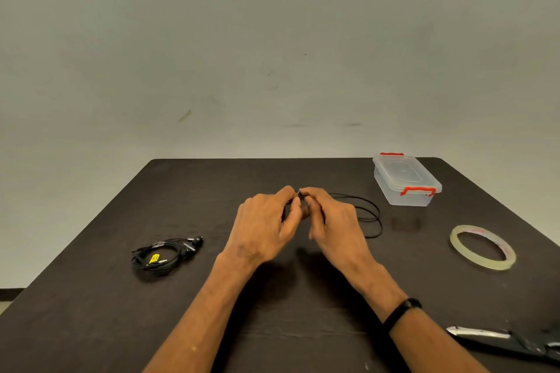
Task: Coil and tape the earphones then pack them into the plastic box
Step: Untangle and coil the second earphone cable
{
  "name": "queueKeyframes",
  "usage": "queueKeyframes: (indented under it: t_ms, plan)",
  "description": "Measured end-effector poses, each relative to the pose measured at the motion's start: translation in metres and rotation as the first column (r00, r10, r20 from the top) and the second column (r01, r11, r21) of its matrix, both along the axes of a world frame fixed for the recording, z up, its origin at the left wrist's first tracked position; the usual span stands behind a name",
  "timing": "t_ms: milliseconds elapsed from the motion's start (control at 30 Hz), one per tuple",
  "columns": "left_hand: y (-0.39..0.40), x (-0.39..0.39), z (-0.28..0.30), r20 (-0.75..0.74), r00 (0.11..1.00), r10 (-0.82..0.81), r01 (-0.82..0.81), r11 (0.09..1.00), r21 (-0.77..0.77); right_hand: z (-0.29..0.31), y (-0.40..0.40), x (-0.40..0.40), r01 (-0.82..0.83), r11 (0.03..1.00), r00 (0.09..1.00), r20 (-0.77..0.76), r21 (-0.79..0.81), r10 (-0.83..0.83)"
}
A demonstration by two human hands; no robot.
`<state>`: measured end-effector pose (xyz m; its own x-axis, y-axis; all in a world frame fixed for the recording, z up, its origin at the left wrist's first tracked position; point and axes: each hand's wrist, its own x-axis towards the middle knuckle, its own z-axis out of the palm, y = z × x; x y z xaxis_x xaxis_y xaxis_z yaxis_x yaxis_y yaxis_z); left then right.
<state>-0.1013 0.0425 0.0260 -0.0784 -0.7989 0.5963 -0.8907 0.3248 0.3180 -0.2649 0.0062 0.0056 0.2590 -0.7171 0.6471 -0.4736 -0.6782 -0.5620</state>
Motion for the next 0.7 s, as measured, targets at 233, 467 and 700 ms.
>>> queueKeyframes:
  t_ms: [233, 467, 700]
  plan:
    - [0.003, 0.0, 0.005, -0.011, 1.0, 0.011, -0.011, 0.999, -0.044, 0.009, -0.007, -0.009, 0.027, 0.932, 0.9, 0.398, 0.361, -0.181]
    - [0.002, 0.003, 0.002, -0.041, 0.998, -0.045, 0.044, 0.999, -0.013, 0.008, -0.025, -0.015, -0.012, 0.879, 0.773, 0.562, 0.476, -0.293]
    - [-0.002, 0.009, 0.012, -0.688, 0.725, -0.025, 0.219, 0.956, 0.196, 0.003, -0.041, -0.034, -0.074, 0.793, 0.597, 0.664, 0.605, -0.45]
